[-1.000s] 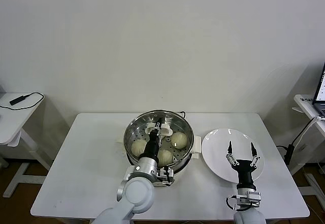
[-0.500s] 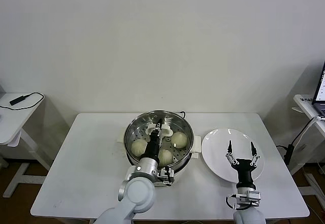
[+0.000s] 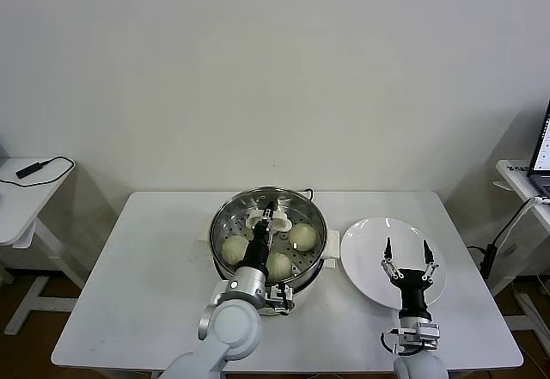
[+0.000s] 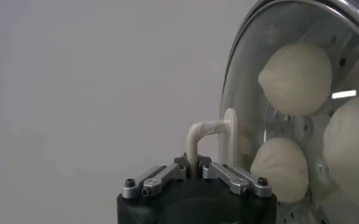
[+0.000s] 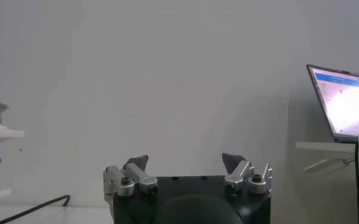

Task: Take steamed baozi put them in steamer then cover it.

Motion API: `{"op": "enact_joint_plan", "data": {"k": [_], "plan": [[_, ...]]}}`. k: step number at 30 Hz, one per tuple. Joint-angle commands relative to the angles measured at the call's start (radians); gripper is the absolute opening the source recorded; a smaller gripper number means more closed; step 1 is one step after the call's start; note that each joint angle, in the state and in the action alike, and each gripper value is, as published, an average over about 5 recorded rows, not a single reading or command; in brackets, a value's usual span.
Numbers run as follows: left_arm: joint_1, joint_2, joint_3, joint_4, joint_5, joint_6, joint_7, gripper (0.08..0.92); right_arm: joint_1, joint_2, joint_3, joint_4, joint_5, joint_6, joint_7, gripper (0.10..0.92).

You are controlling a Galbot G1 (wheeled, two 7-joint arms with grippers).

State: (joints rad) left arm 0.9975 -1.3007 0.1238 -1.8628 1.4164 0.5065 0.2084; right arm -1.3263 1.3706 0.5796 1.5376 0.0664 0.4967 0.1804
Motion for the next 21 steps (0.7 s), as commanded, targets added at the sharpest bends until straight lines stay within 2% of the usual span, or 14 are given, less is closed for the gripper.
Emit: {"op": "enact_joint_plan", "data": {"k": [1,13,18,21], "plan": [[0.012,0.005,-0.010,-0.025,0.003,-0.007,0.008,0.249,0.000,0.002,-0.002,0.000,-0.004,0.000,0.000,0.823],[0.079,0.053,-0.013,-0.169,-0.038,-0.012,0.020,0.576,0.005,0.009,-0.005,0.000,-0.012,0.000,0.000,0.823],[0.117,0.074,-0.015,-0.234,-0.051,-0.010,0.032,0.638,0.012,0.012,-0.009,-0.001,-0.015,-0.001,0.001,0.823],[0.138,0.093,-0.021,-0.276,-0.064,-0.010,0.038,0.705,0.015,0.012,-0.011,0.000,-0.016,-0.002,0.001,0.823]]}}
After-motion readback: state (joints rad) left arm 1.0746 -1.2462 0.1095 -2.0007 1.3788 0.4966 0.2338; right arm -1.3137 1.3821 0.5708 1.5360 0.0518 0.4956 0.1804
